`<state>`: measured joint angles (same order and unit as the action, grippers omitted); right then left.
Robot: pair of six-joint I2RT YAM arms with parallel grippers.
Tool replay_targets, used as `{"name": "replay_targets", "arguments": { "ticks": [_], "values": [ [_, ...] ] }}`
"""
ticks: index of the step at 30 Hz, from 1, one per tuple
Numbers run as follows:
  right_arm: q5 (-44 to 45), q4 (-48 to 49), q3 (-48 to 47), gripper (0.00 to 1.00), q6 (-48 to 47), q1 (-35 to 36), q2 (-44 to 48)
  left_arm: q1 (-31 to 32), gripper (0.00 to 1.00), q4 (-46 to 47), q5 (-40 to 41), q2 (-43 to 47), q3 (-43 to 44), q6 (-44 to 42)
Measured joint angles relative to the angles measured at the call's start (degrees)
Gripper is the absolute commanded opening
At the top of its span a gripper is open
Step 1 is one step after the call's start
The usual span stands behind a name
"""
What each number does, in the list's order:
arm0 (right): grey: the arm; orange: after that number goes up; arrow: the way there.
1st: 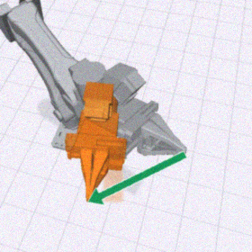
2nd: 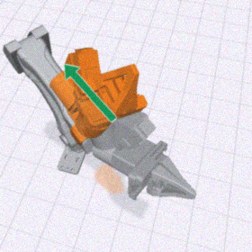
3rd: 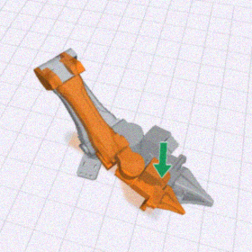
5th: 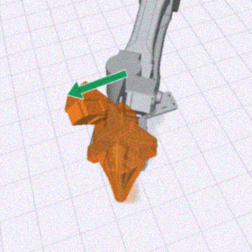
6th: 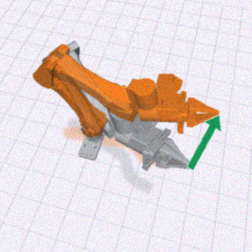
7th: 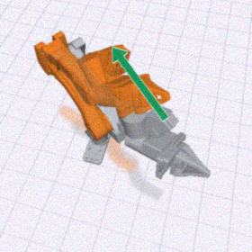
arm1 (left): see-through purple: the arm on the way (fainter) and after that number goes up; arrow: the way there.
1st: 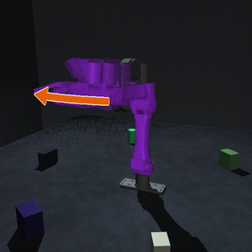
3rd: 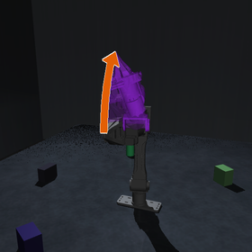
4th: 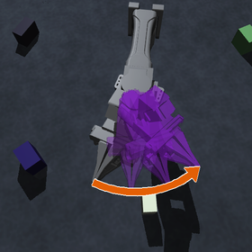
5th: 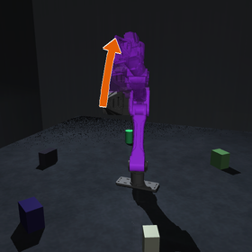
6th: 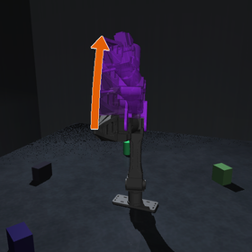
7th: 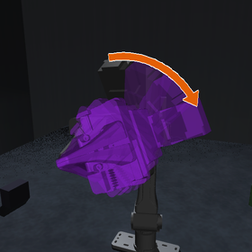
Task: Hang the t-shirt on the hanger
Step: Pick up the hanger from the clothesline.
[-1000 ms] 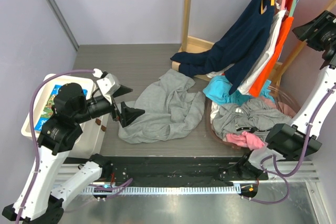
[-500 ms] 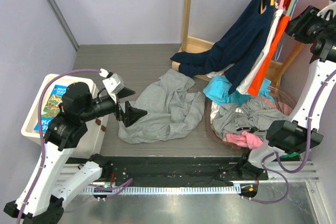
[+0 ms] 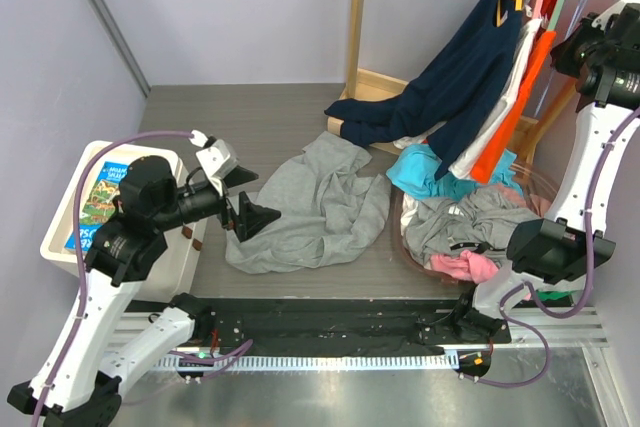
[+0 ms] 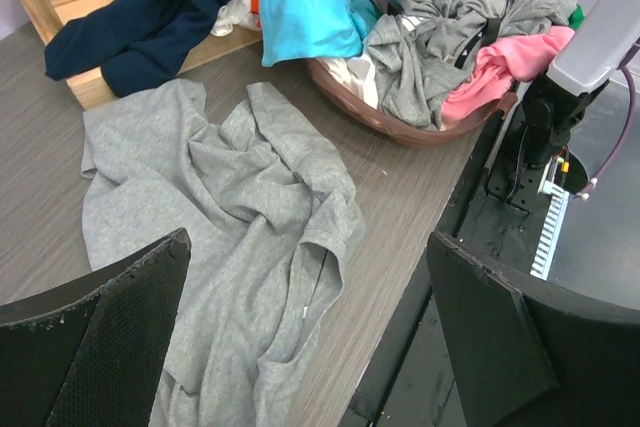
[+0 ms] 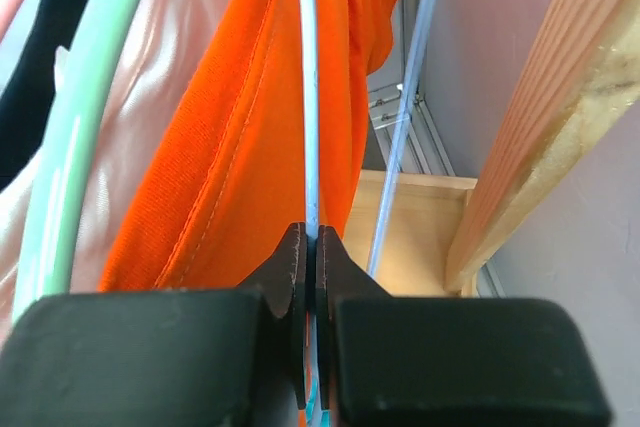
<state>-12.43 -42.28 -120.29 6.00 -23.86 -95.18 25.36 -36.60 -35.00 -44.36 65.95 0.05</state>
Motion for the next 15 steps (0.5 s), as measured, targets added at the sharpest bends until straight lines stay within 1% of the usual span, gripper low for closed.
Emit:
{"name": "replay_targets", "arguments": {
  "ticks": [5,12,15],
  "values": [
    [-0.76,2.27,2.54,0.01,0.22,0.0,2.47,0.0,1.0,-0.04,-0.02,-0.57,0.0,-0.04],
    [-2.78,8.31,5.7,0.01,0.35,0.0,9.73,0.0,1.0,-0.28,0.0,-1.11,0.0,-0.74],
    [-2.38,8.13,5.7,0.01,0.35,0.0,12.66,0.0,1.0,-0.59,0.02,-1.11,0.0,-1.09]
  ]
}}
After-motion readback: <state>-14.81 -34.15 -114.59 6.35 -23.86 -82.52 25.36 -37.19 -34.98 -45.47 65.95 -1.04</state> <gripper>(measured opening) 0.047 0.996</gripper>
